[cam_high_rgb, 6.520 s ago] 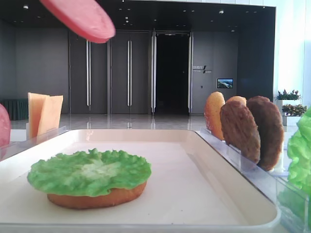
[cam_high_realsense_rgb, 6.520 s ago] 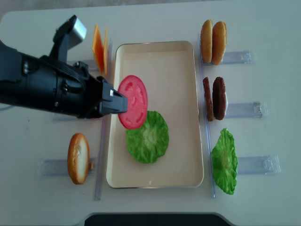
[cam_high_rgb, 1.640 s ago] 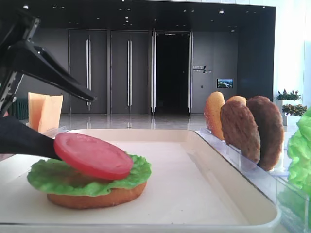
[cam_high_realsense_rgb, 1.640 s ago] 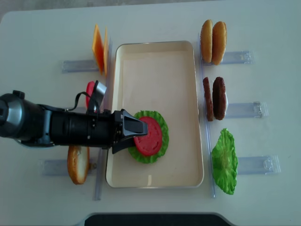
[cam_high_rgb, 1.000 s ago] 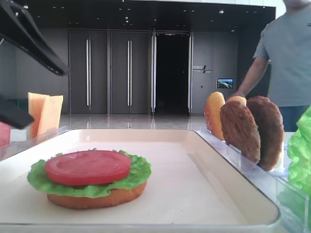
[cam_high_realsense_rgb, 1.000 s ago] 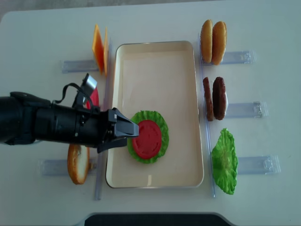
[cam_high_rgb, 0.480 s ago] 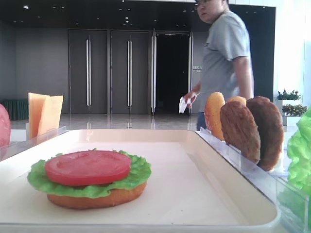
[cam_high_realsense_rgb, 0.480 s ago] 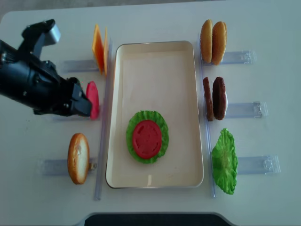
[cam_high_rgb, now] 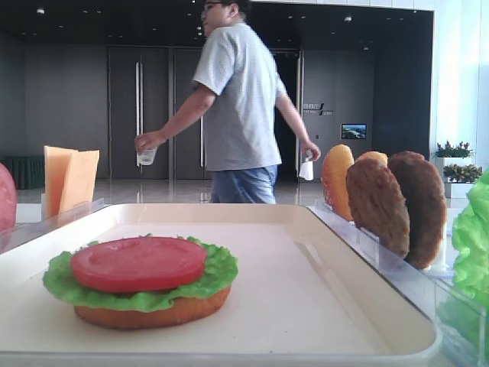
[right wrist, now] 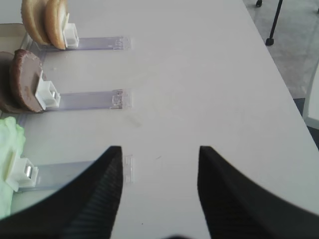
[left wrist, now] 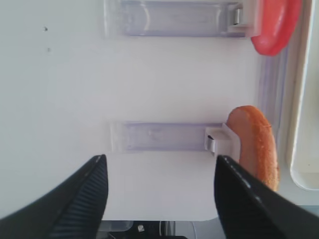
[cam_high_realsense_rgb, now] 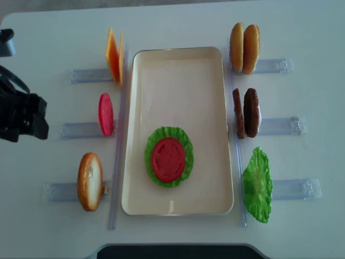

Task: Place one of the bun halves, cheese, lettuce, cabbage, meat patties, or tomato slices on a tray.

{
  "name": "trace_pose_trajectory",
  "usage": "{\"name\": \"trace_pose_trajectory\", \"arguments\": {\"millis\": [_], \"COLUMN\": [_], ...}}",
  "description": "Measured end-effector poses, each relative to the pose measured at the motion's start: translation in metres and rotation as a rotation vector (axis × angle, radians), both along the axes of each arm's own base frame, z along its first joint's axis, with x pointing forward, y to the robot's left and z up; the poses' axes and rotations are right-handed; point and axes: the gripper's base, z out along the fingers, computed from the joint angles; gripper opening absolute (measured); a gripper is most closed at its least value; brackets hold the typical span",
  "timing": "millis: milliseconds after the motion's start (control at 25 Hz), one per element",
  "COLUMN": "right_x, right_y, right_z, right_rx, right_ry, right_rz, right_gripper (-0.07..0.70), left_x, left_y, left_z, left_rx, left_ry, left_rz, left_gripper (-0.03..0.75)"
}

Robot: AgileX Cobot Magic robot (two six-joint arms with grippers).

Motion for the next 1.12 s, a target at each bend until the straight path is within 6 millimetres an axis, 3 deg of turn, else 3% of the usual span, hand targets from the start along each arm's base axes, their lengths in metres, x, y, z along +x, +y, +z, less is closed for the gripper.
{"name": "trace_pose_trajectory", "arguments": {"millis": [200,320,440,560,880,1120], "right_x": [0.0,0.0,0.0,0.0,0.0,0.0], "right_y": [0.0,0.0,0.0,0.0,0.0,0.0], "right_z": [0.0,0.0,0.0,0.0,0.0,0.0], "right_rx": [0.0,0.0,0.0,0.0,0.0,0.0], "right_ry": [0.0,0.0,0.0,0.0,0.0,0.0], "right_rz": [0.0,0.0,0.0,0.0,0.0,0.0], "right_gripper": [0.335,0.335,0.335,0.335,0.335,0.335], "left_x": [-0.005,-0.016,-0.041,-0.075,-0.166,-0.199], "left_y": [0.006,0.005,0.004,0.003,0.0,-0.001], "left_z": [0.002,0.015,0.035,0.042,0.022,-0.002], "left_rx": [0.039,0.039,0.041,0.043,0.043,0.047], "left_ry": [0.02,-0.041,-0.156,-0.244,-0.47,-0.655], "left_rz": [0.013,0.018,0.021,0.023,0.027,0.027], "left_gripper": [0.508,0.508,0.508,0.508,0.506,0.506]}}
